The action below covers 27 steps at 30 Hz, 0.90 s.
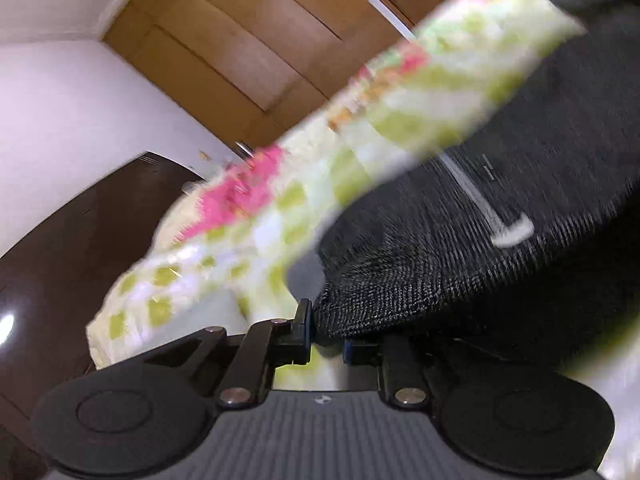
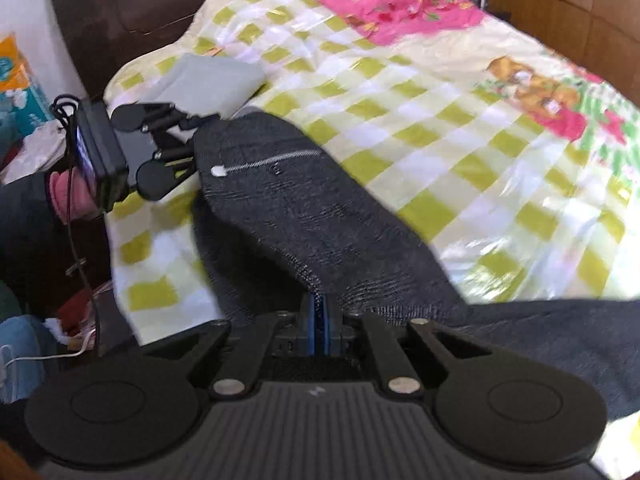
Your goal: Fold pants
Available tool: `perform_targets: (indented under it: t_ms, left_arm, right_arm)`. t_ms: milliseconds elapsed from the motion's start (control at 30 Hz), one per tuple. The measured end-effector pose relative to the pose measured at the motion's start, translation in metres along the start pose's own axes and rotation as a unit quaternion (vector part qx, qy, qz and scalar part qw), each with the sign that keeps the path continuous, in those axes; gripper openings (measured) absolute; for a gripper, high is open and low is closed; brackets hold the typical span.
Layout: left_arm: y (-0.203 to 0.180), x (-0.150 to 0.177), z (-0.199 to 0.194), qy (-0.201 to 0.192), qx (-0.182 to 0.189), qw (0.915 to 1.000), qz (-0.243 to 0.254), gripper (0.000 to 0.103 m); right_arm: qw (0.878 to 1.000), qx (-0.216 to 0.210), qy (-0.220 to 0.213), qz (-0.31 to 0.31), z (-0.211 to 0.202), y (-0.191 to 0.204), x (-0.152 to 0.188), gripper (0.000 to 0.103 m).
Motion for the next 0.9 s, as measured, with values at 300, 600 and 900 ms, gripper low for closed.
perform_targets:
  t_ms: [300, 600, 900]
  left_arm:
    - [-0.006, 0.005, -0.003, 0.004, -0.035, 0.9988, 0.035, 0.034]
    - [0.000, 0.029, 0.004, 0.081, -0.049, 0.9953, 0.023, 0.034]
    - [0.009, -0.005, -0.028, 0.063, -0.033, 0.9974, -0.016, 0.034]
  right_arm:
    - [0.999, 0.009, 0.049, 0.017, 0.053, 0.005, 0.047, 0.004]
    - [0.998, 0.026, 0.057, 0.009, 0.062, 0.010, 0.055, 0.006]
    - [0.998, 0.042, 0.031, 0.029, 0.038, 0.003, 0.053, 0.015]
Point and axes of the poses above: each gripper's, at about its wrist camera, not at the fingertips, and z roughly the way its jaws point, y to its left, x to its underside, the point moved 3 cm from there along z, roughly the way its jaws point, and after that the axes turned 3 degrees about -y, right-handed, at the moved point
